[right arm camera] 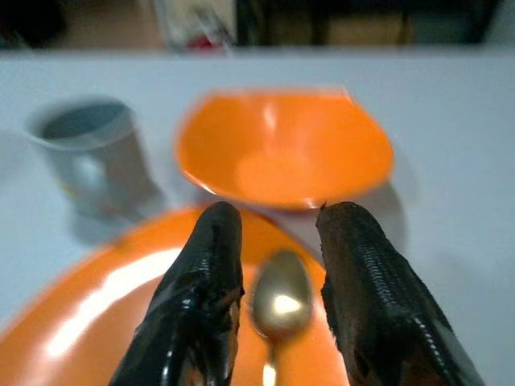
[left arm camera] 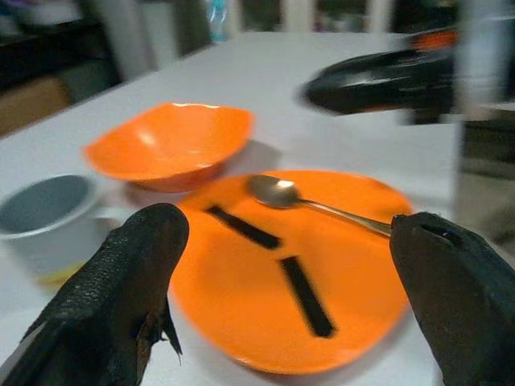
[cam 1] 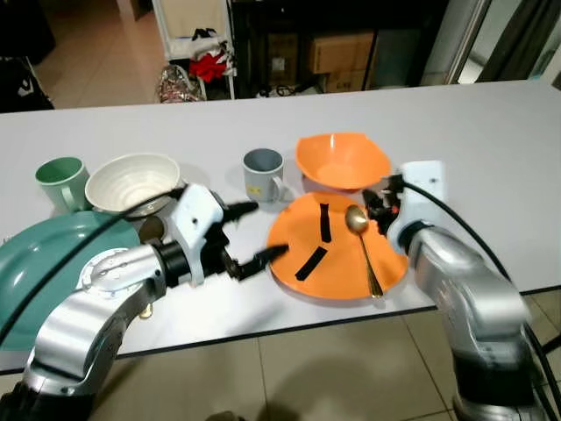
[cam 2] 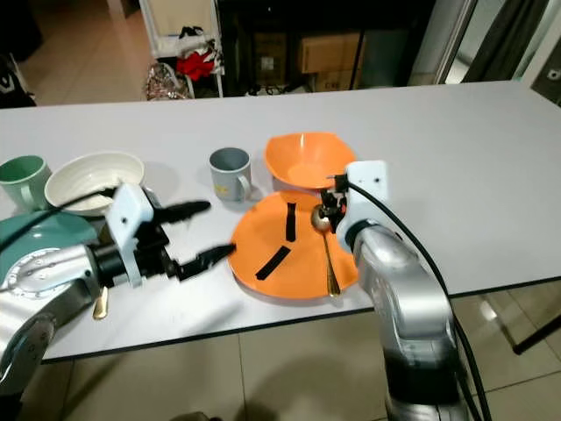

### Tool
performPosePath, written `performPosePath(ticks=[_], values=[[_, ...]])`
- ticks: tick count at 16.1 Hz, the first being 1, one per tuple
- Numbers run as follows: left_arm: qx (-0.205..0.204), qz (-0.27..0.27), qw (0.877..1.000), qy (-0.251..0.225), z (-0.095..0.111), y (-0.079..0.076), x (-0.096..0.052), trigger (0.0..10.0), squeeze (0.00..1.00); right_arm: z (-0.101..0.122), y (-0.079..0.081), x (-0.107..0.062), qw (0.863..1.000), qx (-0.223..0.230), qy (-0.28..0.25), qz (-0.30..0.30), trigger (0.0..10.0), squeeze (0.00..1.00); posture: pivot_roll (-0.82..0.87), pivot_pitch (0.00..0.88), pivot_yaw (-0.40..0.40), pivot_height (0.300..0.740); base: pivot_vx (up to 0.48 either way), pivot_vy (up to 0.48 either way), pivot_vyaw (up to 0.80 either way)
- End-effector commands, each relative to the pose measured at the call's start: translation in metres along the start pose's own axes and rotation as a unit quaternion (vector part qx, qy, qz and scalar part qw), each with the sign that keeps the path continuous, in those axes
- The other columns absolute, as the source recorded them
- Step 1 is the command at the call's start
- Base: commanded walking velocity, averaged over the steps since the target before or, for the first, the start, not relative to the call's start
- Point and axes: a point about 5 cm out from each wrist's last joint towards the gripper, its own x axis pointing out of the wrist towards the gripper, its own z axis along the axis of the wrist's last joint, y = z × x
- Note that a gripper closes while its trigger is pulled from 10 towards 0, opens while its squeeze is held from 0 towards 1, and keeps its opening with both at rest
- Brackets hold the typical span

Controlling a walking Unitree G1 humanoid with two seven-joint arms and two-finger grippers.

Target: Setting the table

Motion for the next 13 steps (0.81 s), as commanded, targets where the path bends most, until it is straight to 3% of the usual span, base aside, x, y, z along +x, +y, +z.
performPosePath(ticks=[1,3,4,5,6,8,11,13], values=[[0.002,0.037,0.999,0.003,0.001,0.005,-0.005,10.0,0.0,0.008,0.006,-0.009,1.0,-0.002,-0.025,0.014,10.0,1.0,0.0,0.0,0.063,0.74,0.0,0.0,0.0],[0.01,0.145,0.989,0.022,-0.004,0.014,-0.005,10.0,0.0,0.01,0.01,-0.038,0.996,-0.023,-0.087,-0.004,10.0,1.0,0.0,0.0,0.066,0.74,0.0,0.0,0.8],[0.02,0.176,0.984,0.019,-0.004,0.016,-0.004,10.0,0.0,0.007,0.009,-0.047,0.995,-0.037,-0.092,-0.012,10.0,1.0,0.0,0.0,0.068,0.74,0.0,0.0,0.8],[-0.012,0.225,0.974,-0.002,-0.004,0.014,-0.002,10.0,0.0,-0.003,0.007,-0.058,0.996,-0.027,-0.079,-0.022,10.0,1.0,-0.01,0.0,0.071,0.74,0.0,0.0,0.8],[-0.014,0.227,0.974,-0.013,-0.002,0.008,0.0,10.0,0.0,-0.01,0.005,-0.064,0.997,-0.015,-0.067,-0.032,10.0,1.0,-0.01,0.0,0.071,0.74,0.0,0.0,0.8],[-0.034,0.239,0.97,-0.012,-0.006,0.004,0.001,10.0,0.0,-0.012,0.009,-0.065,0.997,0.012,-0.077,-0.024,10.0,1.0,-0.01,0.0,0.088,0.74,0.0,0.0,0.8],[-0.038,0.277,0.96,-0.018,-0.007,0.005,-0.001,10.0,0.0,-0.015,0.012,-0.068,0.995,0.015,-0.093,-0.017,10.0,1.0,0.0,0.0,0.064,0.74,0.0,0.0,0.8],[-0.038,0.286,0.957,-0.028,-0.004,0.009,0.001,10.0,0.0,-0.016,0.013,-0.058,0.995,0.008,-0.097,-0.003,10.0,1.0,0.01,0.0,0.065,0.74,0.0,0.0,0.8]])
